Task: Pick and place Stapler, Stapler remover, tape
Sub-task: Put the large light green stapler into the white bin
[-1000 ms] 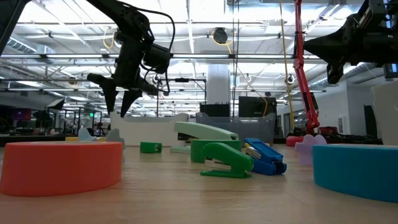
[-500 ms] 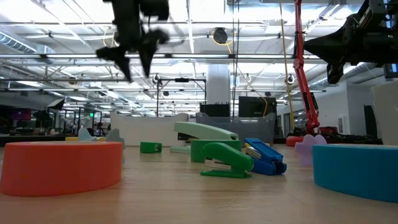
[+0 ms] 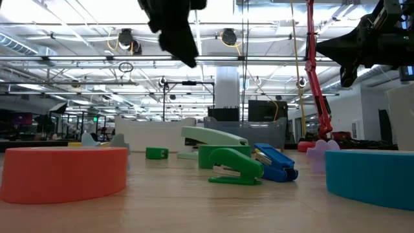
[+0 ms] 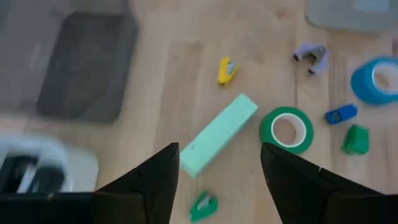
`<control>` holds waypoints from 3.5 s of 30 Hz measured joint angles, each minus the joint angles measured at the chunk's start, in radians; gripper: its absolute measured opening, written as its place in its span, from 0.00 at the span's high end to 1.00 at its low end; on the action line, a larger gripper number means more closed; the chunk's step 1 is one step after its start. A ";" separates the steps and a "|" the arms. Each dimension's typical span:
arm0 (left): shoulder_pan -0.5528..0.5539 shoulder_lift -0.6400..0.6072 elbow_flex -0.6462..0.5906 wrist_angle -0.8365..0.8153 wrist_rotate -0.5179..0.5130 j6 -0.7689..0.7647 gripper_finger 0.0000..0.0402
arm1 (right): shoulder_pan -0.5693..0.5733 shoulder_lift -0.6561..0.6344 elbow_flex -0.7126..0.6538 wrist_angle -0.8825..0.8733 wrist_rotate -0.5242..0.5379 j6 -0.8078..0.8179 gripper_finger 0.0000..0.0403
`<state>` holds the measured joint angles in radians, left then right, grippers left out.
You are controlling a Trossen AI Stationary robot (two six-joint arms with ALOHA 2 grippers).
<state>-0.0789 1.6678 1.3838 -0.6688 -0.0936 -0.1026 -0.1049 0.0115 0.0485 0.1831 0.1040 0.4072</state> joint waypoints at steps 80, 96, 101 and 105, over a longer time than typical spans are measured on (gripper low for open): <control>0.323 0.354 0.648 -0.781 -0.065 0.246 0.69 | 0.000 0.000 0.000 -0.021 0.000 0.000 0.95; 0.495 0.359 0.325 -0.620 0.035 0.452 0.69 | 0.000 0.000 0.000 -0.038 0.000 0.000 0.95; 0.517 0.358 0.294 -0.606 0.045 0.481 0.69 | 0.000 0.000 0.000 -0.038 0.000 0.000 0.95; 0.518 0.358 0.272 -0.587 0.044 0.513 0.69 | 0.000 0.000 0.000 -0.038 0.000 0.000 0.95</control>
<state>0.4386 2.0258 1.6559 -1.2559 -0.0491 0.4102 -0.1051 0.0116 0.0484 0.1455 0.1040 0.4072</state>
